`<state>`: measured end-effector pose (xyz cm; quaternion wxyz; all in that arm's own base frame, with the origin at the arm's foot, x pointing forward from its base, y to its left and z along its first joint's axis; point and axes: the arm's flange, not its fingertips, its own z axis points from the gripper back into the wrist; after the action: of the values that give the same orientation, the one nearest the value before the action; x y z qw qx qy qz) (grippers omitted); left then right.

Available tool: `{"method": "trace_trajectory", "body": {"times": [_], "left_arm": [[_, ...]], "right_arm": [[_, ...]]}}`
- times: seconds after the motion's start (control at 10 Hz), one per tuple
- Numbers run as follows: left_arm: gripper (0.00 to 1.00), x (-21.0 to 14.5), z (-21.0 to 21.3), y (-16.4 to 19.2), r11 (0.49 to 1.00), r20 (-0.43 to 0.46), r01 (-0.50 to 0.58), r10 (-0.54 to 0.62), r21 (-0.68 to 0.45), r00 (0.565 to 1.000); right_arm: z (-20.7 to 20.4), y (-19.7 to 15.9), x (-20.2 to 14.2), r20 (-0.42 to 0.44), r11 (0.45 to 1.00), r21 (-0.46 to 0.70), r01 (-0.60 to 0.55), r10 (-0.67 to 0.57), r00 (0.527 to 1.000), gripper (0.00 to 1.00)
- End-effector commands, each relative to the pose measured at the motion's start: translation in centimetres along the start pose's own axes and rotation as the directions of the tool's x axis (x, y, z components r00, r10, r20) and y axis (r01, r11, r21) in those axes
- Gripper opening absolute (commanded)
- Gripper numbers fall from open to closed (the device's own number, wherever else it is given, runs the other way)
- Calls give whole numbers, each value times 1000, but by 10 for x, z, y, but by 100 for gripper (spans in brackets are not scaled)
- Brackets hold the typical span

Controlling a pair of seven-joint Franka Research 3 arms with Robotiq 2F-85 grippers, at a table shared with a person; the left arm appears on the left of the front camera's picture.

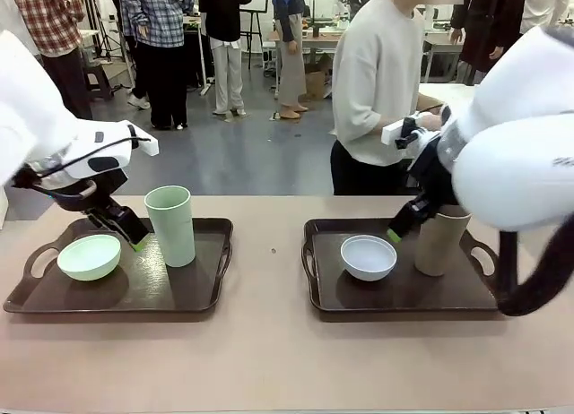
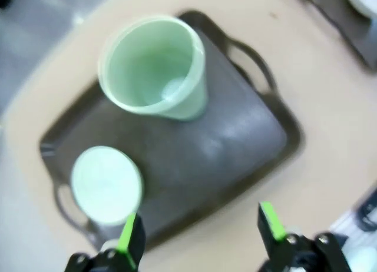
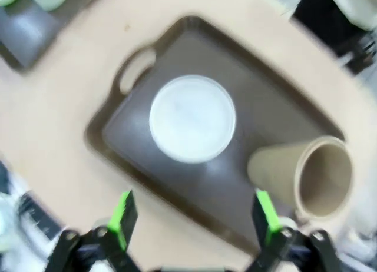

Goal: Set up a tray with a mat and arrange the tableware.
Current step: Pick up the Picnic Bowl and Reusable plastic cup from the Handle tray in front of the human's position and hold them in the air.

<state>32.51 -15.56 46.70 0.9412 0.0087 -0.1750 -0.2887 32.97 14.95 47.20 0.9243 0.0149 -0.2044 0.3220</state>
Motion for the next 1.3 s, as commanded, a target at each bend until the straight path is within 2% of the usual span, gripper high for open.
{"method": "trace_trajectory", "body": {"times": [0.0,0.1,0.2,0.3,0.5,0.6,0.7,0.8,1.0,1.1,1.2], "left_arm": [[100,-93,5,-29,991,-44,-60,55,-119,997],[100,-106,6,-32,986,-51,-90,84,-142,995],[100,-114,8,-34,987,-25,-121,119,-110,993],[100,-20,30,-23,993,-54,-27,21,-113,998],[100,-20,30,-23,993,-54,-27,21,-113,998],[100,-26,42,-25,991,-53,-43,37,-129,998],[100,-18,48,-8,973,-51,-29,18,-228,999],[100,-20,54,8,948,-60,-72,56,-309,997],[100,-38,57,51,876,-92,-136,105,-463,990],[100,-51,56,85,809,-99,-198,172,-554,980],[100,-69,53,104,727,-68,-230,245,-646,967]], "right_arm": [[-11,33,-141,-99,996,56,76,-70,993,100],[-19,36,-160,-148,992,73,102,-90,985,100],[-26,40,-166,-160,994,69,85,-73,984,100],[21,4,-26,-124,998,51,48,-41,991,100],[21,4,-26,-124,998,51,48,-41,991,100],[27,6,-34,-157,997,58,56,-46,986,100],[26,-22,-26,-166,971,160,180,-153,974,100],[29,-48,-36,-192,941,185,284,-248,949,100],[41,-102,-72,-196,844,308,438,-394,898,100],[43,-137,-96,-210,759,394,519,-475,854,100],[42,-162,-118,-218,685,461,564,-529,820,100]]}}
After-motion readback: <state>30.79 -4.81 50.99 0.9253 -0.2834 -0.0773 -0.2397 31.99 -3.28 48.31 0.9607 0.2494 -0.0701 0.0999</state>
